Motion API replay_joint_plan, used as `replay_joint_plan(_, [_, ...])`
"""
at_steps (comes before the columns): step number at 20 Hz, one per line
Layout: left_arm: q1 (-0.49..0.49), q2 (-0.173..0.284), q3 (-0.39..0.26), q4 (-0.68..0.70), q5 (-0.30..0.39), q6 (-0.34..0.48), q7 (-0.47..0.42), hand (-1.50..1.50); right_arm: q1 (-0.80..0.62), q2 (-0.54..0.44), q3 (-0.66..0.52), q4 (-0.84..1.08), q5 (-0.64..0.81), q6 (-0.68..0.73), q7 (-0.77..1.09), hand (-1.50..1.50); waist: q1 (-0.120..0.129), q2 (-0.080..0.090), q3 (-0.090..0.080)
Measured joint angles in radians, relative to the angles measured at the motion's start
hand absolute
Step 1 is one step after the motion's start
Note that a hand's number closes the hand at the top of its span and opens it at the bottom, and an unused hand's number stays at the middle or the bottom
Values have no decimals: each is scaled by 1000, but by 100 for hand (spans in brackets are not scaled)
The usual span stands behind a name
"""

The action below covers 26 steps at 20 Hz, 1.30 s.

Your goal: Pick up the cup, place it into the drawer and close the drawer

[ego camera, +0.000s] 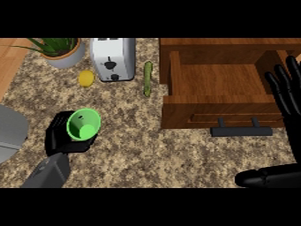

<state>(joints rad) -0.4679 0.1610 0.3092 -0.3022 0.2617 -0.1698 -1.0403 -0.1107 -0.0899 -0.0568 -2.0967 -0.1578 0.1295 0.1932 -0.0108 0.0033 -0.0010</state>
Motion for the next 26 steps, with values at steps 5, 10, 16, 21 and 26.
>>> replay_joint_plan(5, [42,-13,-46,-103,-21,-15,11,150,2,-7,-20,-10,-23,2,12,-150,10,-5,1])
replay_joint_plan(10, [81,-30,-90,-248,-16,-49,41,150,19,-7,-23,-9,-18,5,2,-150,19,-8,2])
replay_joint_plan(16, [116,-50,-174,-517,-11,-67,181,150,41,0,-19,-13,-7,1,1,-150,24,-11,3])
replay_joint_plan(21, [160,-76,-234,-796,19,-46,366,150,44,-7,-31,-5,-17,10,-5,-150,24,-10,3])
replay_joint_plan(26, [115,-108,-268,-991,42,41,562,150,39,4,-13,-7,-3,2,-4,-150,17,-8,2])
